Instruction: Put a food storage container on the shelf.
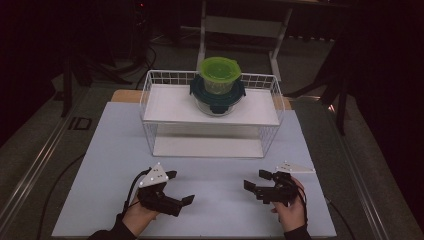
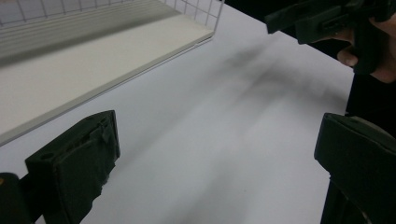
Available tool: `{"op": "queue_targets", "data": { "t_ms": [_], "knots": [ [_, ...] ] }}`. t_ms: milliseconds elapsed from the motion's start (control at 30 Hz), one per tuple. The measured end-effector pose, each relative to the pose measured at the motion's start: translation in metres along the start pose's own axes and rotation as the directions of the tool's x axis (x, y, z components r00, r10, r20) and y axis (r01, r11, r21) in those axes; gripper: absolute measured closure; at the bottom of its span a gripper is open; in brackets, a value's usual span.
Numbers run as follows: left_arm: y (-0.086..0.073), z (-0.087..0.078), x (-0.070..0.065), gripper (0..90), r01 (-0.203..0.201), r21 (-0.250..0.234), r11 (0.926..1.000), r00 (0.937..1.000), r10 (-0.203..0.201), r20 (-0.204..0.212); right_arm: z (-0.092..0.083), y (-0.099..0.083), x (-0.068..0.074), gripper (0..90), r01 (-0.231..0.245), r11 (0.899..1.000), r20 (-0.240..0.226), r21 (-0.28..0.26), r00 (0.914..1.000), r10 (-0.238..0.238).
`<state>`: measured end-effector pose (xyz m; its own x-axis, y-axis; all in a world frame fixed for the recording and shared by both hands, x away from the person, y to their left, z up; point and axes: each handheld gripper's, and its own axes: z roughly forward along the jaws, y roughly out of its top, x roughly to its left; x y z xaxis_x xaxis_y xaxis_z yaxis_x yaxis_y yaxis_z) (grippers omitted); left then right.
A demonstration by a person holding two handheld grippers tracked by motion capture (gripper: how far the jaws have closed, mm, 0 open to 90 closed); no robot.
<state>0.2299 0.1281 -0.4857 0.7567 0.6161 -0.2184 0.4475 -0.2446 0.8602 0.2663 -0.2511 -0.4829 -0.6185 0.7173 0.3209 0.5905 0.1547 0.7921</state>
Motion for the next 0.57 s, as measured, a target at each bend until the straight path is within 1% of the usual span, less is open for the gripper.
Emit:
{"op": "queue_targets", "data": {
  "t_ms": [33, 133, 167, 233, 300, 367, 567],
  "knots": [
    [-0.001, 0.0, 0.001, 0.0, 0.001, -0.003, 1.0, 1.0, -0.001, -0.004, -0.002, -0.002, -0.001, 14.8, 0.003, 1.0, 0.012, 0.001, 0.9999, -0.003],
    [-0.005, 0.0, 0.002, 0.0, -0.008, -0.005, 1.0, 0.9996, 0.008, -0.026, -0.004, -0.006, -0.005, 14.8, -0.002, 1.0, 0.024, -0.005, 0.9997, 0.002],
    [-0.007, 0.0, 0.002, 0.0, -0.008, -0.004, 1.0, 0.9996, 0.008, -0.028, -0.004, -0.007, -0.007, 14.8, 0.003, 1.0, 0.039, -0.006, 0.9992, -0.003],
    [-0.01, 0.0, 0.004, 0.0, 0.003, -0.001, 1.0, 0.9995, -0.003, -0.03, -0.004, -0.009, -0.009, 14.8, 0.001, 1.0, 0.051, -0.005, 0.9987, 0.0],
    [-0.012, 0.0, 0.005, 0.0, 0.003, 0.0, 1.0, 0.9992, -0.003, -0.04, -0.003, -0.01, -0.011, 14.8, -0.004, 1.0, 0.055, -0.004, 0.9985, 0.004],
    [-0.012, 0.001, 0.006, 0.0, -0.006, 0.002, 1.0, 0.9987, 0.006, -0.051, -0.003, -0.011, -0.012, 14.8, -0.003, 1.0, 0.056, -0.008, 0.9984, 0.003],
    [-0.013, 0.001, 0.007, 0.0, -0.013, -0.008, 0.9999, 0.9985, 0.012, -0.054, -0.002, -0.011, -0.014, 14.8, -0.006, 1.0, 0.056, -0.007, 0.9984, 0.007]
  ]
}}
